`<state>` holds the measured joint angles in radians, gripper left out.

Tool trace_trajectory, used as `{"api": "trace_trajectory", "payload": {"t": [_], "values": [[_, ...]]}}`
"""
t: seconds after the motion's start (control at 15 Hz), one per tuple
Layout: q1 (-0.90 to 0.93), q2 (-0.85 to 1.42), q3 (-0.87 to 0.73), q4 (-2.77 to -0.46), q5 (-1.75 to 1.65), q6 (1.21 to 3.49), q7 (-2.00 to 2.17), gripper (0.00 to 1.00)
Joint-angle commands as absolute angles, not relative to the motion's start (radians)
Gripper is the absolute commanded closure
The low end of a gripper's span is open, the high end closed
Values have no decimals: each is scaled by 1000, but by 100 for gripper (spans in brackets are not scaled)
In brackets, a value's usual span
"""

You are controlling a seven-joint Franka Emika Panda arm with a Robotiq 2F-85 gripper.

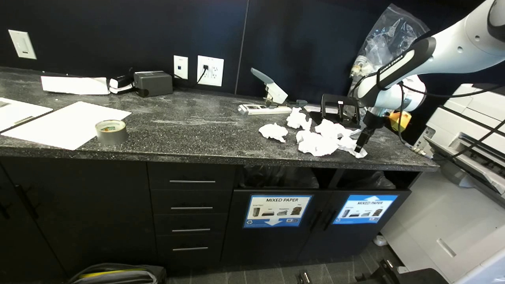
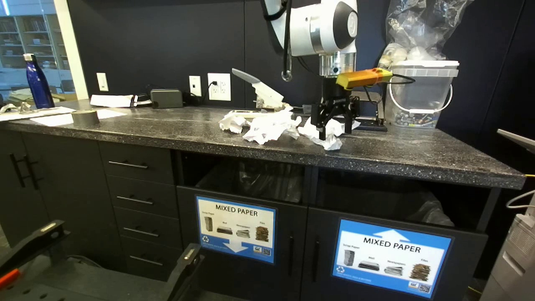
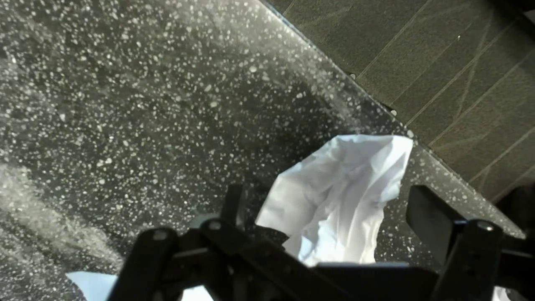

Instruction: Put the tissue into the rubbish bin.

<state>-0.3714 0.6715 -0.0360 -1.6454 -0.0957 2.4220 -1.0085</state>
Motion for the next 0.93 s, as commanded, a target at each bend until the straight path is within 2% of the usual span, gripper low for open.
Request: {"api": "trace_trajectory", "payload": {"t": [0.0, 0.27, 0.33, 0.47, 0.87], "values": [[-396, 728, -2, -1558, -42, 2379, -1067, 0], [-397, 766, 0, -1522, -20, 2370, -1071, 2], [-395, 773, -4, -1517, -23, 2375, -1065, 26], [-392, 781, -8, -1505, -29, 2370, -1059, 30], [-383, 779, -18, -1492, -37, 2349, -1042, 77]]}}
